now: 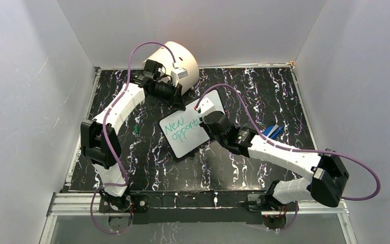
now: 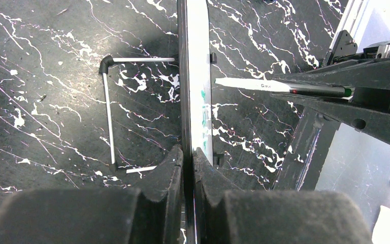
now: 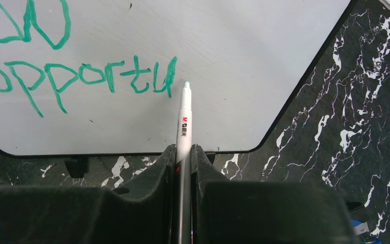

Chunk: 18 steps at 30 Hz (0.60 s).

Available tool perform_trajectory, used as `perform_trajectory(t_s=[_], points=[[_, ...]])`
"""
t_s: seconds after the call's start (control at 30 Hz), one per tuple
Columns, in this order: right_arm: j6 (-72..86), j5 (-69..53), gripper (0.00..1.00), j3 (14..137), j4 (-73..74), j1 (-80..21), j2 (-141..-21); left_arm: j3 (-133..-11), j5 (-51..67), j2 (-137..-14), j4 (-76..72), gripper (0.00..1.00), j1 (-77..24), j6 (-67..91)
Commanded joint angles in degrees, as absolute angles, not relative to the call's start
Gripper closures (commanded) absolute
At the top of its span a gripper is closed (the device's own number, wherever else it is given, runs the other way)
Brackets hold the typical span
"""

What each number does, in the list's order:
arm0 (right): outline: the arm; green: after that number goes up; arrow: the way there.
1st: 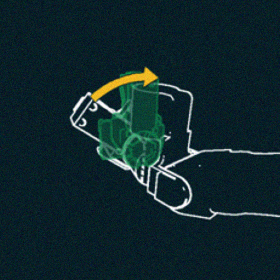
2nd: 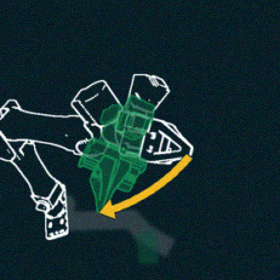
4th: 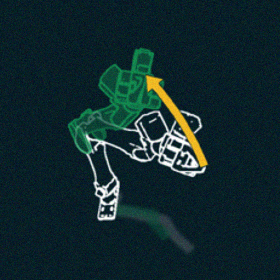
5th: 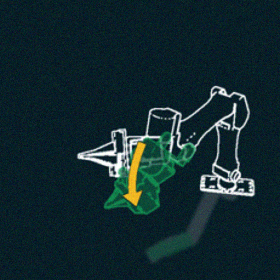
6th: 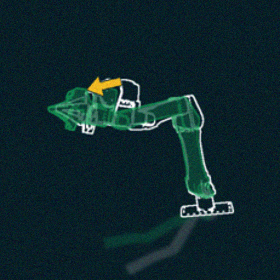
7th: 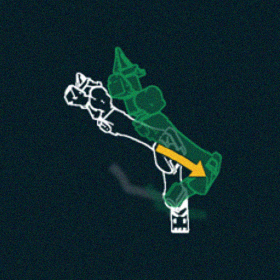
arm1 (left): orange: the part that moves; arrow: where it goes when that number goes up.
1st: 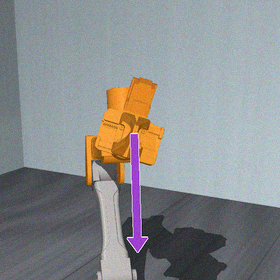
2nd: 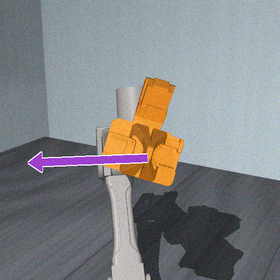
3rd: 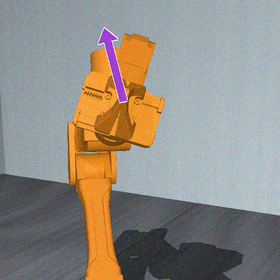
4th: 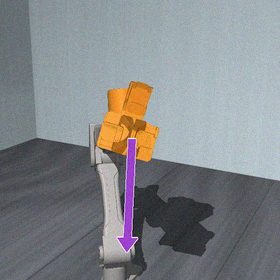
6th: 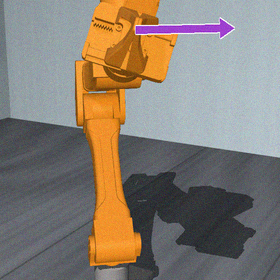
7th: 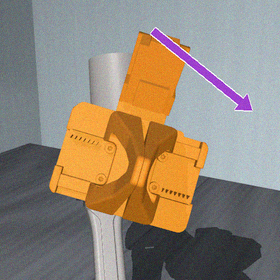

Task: Write a sentence on the whiteboard

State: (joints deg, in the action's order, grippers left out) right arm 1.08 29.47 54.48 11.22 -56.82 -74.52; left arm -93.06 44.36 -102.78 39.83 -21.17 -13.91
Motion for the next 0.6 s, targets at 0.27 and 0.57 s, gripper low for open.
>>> perform_trajectory(t_s=[0.27, 0.57], points=[[0.1, 29.7, 1.0, 56.4, 6.3, -56.3, -74.7, -92.1, 43.7, -103.2, 45.5, 1.0, -22.4, -15.6], [0.6, 30.3, 1.0, 56.3, 5.7, -55.5, -76.1, -92.2, 43.6, -103.4, 45.6, 1.0, -22.5, -15.6]])
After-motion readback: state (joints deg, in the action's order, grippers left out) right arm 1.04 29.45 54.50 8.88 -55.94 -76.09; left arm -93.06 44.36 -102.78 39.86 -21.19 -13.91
